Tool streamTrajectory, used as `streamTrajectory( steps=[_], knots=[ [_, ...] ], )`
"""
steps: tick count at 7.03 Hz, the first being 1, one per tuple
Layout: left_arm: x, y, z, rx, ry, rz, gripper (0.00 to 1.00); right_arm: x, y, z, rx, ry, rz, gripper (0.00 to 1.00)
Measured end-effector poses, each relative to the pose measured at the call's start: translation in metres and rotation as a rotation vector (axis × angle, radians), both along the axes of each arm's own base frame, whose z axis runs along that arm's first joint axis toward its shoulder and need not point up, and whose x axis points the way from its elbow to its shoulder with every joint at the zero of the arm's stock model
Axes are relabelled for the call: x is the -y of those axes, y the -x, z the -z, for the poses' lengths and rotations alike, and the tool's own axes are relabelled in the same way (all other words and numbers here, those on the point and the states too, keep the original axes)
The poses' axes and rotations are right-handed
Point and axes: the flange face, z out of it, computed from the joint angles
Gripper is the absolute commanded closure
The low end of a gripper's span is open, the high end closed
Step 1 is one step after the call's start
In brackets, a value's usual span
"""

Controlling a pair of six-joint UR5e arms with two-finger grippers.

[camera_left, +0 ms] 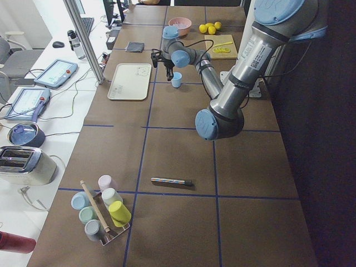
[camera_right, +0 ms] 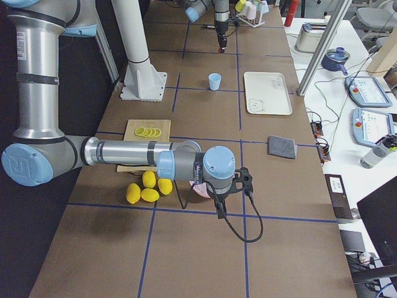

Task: Mash ice and strawberries in cup
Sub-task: 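Carry the strawberry with the left gripper over the blue cup, then open the left gripper to drop the strawberry into the cup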

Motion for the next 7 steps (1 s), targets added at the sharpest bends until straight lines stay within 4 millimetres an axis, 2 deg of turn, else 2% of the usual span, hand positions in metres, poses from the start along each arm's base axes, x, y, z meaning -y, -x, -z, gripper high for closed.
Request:
streamTrajectory(
  steps=[4, 7],
  knots=[
    [-0.016, -0.073, 0.036, -0.009, -0.010, -0.004, 1.00, -0.004, 0.000, -0.023, -0.003, 0.000, -0.013, 0.00],
    [-0.025, -0.099, 0.037, 0.003, -0.014, -0.009, 0.96, -0.005, 0.000, -0.026, -0.003, 0.001, -0.014, 0.00]
  ],
)
